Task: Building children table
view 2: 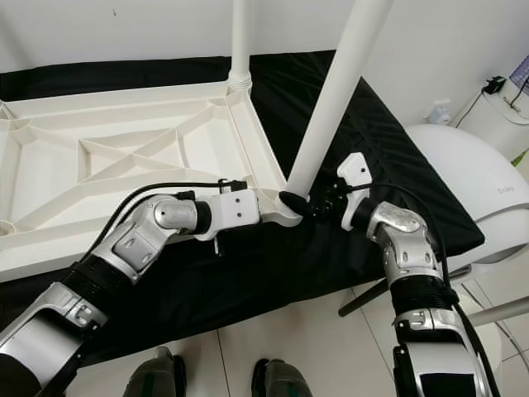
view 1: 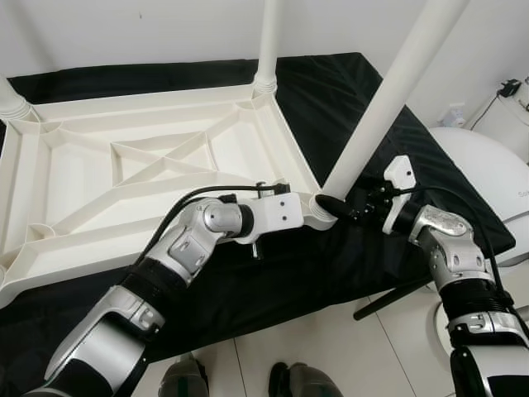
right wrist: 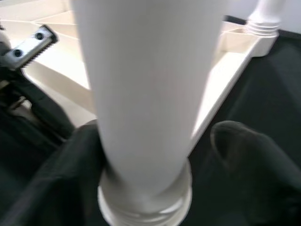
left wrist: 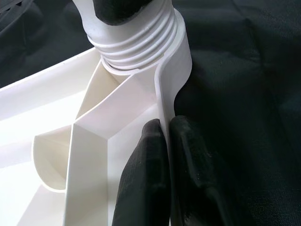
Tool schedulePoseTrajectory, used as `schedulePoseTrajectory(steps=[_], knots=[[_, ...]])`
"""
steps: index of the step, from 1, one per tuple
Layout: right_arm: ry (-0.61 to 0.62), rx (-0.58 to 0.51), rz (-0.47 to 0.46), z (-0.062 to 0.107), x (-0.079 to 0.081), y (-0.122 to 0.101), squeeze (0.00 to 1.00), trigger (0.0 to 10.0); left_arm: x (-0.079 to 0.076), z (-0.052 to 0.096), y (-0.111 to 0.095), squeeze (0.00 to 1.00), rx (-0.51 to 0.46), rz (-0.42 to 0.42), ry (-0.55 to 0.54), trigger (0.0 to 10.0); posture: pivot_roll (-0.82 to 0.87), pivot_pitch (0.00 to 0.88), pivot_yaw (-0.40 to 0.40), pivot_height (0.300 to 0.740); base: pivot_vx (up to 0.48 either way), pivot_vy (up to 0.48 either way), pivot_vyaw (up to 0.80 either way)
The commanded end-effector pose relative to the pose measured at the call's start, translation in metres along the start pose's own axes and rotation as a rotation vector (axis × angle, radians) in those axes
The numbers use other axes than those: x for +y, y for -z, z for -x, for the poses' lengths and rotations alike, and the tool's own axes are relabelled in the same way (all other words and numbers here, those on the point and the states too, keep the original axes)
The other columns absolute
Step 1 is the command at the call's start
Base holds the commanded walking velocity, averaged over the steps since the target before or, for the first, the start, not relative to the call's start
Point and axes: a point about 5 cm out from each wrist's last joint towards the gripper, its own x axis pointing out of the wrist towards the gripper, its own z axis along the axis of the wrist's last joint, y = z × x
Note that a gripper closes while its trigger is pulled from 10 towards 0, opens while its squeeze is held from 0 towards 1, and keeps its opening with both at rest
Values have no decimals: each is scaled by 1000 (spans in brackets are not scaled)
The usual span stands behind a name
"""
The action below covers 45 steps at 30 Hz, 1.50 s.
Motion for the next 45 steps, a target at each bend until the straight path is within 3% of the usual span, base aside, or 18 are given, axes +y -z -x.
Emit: schedulePoseTrajectory(steps=[1,12,13,24,28,30,38,45], knots=[[-6,5,-1,4,-3,2,0,0,-4,-3,-8,0,-20,-60,62,10000,-32,66,-43,740,0,0,0],[-30,-26,-21,3,1,2,0,0,-6,-5,-9,0,-28,-61,65,10000,-35,59,-47,740,0,0,0],[-23,-30,-29,2,3,2,0,10000,-6,-6,-9,0,-28,-61,65,10000,-35,56,-50,740,0,0,0],[84,-72,-49,-10,19,5,0,10000,-7,-6,-10,0,-29,-64,69,10000,-35,55,-51,740,0,0,0],[221,-70,-86,-16,25,7,0,10000,-8,-6,-10,0,-32,-63,72,10000,-37,61,-52,740,0,0,0],[297,-101,-113,-26,38,1,0,10000,-10,-6,-10,0,-33,-62,79,10000,-41,67,-48,740,0,0,0],[358,-133,-139,-38,50,-7,0,10000,-11,-6,-10,0,-35,-61,83,10000,-39,72,-47,740,0,0,0],[565,-161,-252,-59,69,-8,0,10000,-11,-5,-10,0,-33,-58,85,10000,-32,79,-48,740,0,0,0]])
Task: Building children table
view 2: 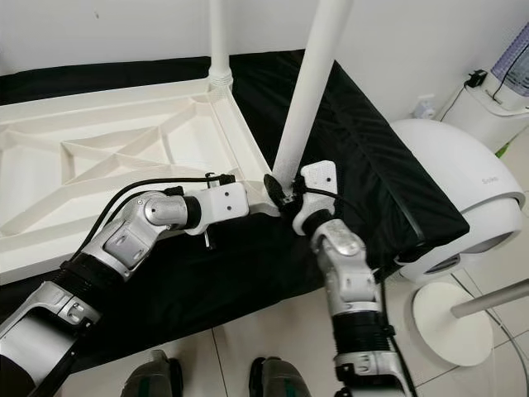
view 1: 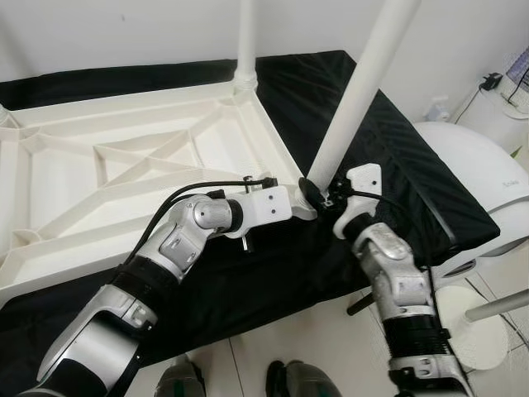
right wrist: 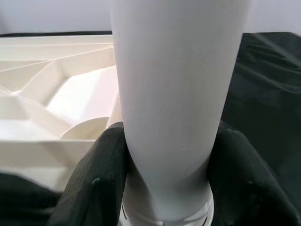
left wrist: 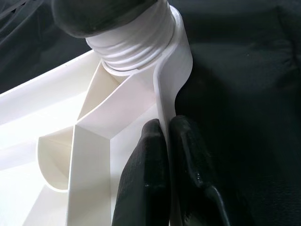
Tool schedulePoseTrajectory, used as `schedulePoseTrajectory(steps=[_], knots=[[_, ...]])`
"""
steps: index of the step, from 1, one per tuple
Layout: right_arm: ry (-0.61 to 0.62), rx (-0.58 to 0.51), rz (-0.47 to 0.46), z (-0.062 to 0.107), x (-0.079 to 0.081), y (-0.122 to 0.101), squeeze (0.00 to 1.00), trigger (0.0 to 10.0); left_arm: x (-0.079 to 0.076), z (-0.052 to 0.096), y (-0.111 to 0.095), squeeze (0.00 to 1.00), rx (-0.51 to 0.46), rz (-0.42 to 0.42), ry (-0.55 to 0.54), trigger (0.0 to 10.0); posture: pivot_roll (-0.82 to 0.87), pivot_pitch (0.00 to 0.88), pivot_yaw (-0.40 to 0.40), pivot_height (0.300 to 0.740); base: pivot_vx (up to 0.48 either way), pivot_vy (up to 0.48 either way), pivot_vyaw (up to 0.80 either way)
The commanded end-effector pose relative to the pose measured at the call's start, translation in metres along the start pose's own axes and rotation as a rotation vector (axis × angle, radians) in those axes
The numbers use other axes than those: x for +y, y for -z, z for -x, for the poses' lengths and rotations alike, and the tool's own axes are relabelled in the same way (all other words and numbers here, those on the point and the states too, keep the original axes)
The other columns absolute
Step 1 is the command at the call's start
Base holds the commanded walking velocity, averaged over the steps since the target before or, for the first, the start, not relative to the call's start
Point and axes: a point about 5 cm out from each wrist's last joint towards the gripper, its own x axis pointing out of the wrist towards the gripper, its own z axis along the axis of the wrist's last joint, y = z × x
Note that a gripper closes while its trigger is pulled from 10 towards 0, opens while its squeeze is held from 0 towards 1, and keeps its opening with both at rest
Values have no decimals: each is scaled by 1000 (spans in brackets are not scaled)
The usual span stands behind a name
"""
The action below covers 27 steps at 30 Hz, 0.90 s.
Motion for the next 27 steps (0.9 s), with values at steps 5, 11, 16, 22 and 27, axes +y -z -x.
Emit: schedulePoseTrajectory(steps=[5,11,16,22,27], knots=[[248,-3,-47,-10,12,5,0,10000,-17,-12,-20,0,-69,-68,108,10000,-28,82,-45,740,0,0,0],[335,-7,-29,-12,13,3,0,10000,-16,-12,-21,0,-70,-70,105,10000,-26,79,-46,740,0,0,0],[341,-1,-33,-10,13,4,0,10000,-14,-11,-20,0,-68,-70,101,10000,-25,77,-47,740,0,0,0],[339,-9,-46,-8,13,5,1000,10000,-14,-11,-20,0,-68,-70,98,10000,-31,76,-46,740,0,0,0],[340,-32,-46,-7,10,2,1000,10000,-13,-12,-21,0,-68,-71,95,10000,-32,76,-45,740,0,0,0]])
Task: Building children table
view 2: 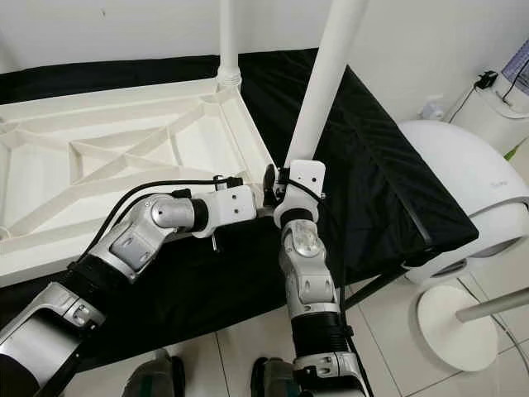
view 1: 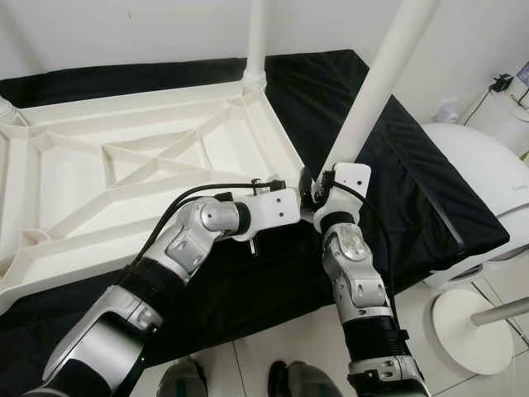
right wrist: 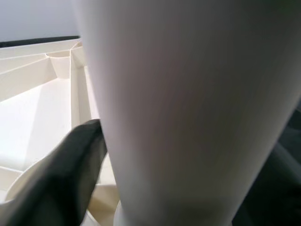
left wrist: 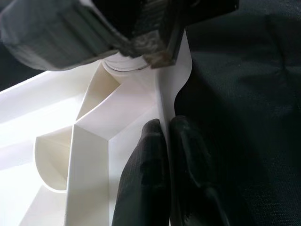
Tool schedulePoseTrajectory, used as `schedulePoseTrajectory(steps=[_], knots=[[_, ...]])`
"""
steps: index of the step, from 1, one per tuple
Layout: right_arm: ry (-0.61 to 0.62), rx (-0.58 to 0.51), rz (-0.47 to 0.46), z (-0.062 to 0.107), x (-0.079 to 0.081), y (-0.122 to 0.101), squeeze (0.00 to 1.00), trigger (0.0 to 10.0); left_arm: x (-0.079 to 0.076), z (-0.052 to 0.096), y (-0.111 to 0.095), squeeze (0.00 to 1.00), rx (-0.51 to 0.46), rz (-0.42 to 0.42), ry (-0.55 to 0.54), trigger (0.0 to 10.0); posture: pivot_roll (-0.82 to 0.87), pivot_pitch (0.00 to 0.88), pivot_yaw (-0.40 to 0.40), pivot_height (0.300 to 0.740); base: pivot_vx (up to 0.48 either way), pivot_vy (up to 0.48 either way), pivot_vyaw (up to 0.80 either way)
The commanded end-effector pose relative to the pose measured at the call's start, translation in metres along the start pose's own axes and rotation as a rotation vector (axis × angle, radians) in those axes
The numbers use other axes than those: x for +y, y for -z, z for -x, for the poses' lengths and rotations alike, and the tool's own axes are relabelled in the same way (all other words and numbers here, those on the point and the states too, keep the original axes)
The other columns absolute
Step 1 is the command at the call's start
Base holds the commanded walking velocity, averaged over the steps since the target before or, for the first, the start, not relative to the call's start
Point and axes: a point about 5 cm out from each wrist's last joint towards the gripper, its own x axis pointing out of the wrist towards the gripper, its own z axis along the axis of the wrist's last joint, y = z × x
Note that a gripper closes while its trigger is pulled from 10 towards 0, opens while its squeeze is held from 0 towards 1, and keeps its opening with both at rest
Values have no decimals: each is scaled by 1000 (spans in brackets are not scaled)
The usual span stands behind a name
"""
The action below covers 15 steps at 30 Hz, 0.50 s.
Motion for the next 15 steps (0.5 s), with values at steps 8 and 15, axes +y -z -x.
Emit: schedulePoseTrajectory(steps=[8,15], knots=[[-153,-9,-17,0,-7,1,0,10000,-8,-6,-12,0,-37,-66,83,10000,-34,73,-44,740,0,0,0],[-343,-21,36,-1,-21,-4,0,10000,-7,-6,-12,0,-36,-66,79,10000,-35,75,-45,740,0,0,0]])
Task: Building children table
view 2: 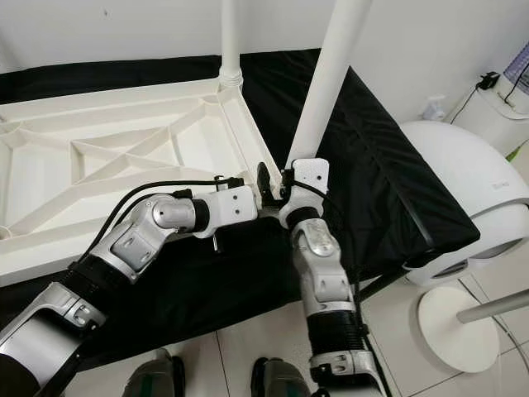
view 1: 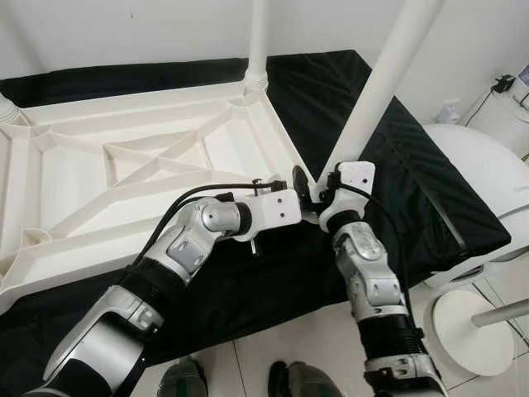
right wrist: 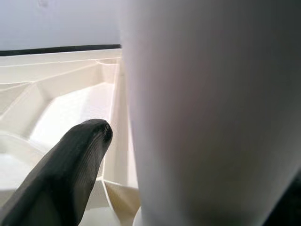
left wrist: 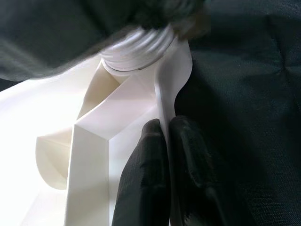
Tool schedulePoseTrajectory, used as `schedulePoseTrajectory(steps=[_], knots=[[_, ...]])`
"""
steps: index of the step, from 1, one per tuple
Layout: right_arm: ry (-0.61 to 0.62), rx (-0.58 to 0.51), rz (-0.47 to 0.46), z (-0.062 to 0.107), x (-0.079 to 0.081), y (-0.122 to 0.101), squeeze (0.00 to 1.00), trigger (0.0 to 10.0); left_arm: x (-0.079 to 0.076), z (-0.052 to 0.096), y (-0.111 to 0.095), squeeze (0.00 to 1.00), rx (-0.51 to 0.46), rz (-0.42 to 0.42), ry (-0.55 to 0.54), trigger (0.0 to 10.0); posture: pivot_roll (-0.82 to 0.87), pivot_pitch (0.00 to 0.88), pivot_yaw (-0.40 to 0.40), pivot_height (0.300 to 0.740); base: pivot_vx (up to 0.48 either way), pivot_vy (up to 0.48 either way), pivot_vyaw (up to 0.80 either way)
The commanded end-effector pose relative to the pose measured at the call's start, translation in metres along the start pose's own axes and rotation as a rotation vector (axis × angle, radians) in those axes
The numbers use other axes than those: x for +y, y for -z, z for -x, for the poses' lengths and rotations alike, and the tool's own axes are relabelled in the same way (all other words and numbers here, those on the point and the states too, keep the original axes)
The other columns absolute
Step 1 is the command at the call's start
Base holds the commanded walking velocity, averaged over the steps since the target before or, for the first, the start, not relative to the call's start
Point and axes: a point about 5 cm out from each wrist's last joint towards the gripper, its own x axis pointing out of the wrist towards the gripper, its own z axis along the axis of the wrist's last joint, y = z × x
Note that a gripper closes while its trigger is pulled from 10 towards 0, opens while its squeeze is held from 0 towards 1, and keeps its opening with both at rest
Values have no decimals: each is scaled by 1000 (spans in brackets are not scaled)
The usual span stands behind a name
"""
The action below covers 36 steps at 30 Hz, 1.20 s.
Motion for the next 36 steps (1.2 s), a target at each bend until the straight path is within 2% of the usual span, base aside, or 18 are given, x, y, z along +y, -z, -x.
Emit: schedulePoseTrajectory(steps=[1,2,3,5,6,7,15,20,28,29,30,36], knots=[[-70,10,7,1,-3,2,0,10000,-6,-5,-11,0,-34,-64,74,10000,-35,75,-45,740,0,0,0],[-137,18,30,2,-9,1,0,10000,-6,-5,-11,0,-33,-64,72,10000,-35,75,-47,740,0,0,0],[-137,18,30,2,-9,1,0,10000,-6,-5,-11,0,-33,-64,72,10000,-35,75,-47,740,0,0,0],[-245,41,76,5,-24,-2,0,10000,-5,-6,-11,0,-33,-63,70,10000,-36,75,-49,740,0,0,0],[-245,41,76,5,-24,-2,0,10000,-5,-6,-11,0,-33,-63,70,10000,-36,75,-49,740,0,0,0],[-312,59,114,7,-38,-7,0,10000,-5,-6,-11,0,-34,-62,67,10000,-35,73,-52,740,0,0,0],[-464,129,152,10,-80,-22,0,10000,-4,-6,-11,0,-34,-61,60,10000,-36,67,-54,740,0,0,0],[-552,177,115,10,-91,-23,0,10000,-3,-6,-12,0,-36,-63,59,10000,-35,67,-52,740,0,0,0],[-611,220,129,11,-102,-22,0,10000,-3,-6,-12,0,-34,-65,60,10000,-30,65,-47,740,0,0,0],[-616,225,130,11,-102,-21,0,6902,-3,-6,-11,0,-34,-65,60,10000,-30,65,-47,740,0,0,0],[-621,230,121,10,-103,-21,0,0,-3,-6,-11,0,-34,-66,61,10000,-30,64,-48,740,0,0,0],[-649,237,103,14,-104,-18,0,0,-4,-6,-12,0,-36,-69,64,10000,-35,61,-47,740,0,0,0]])
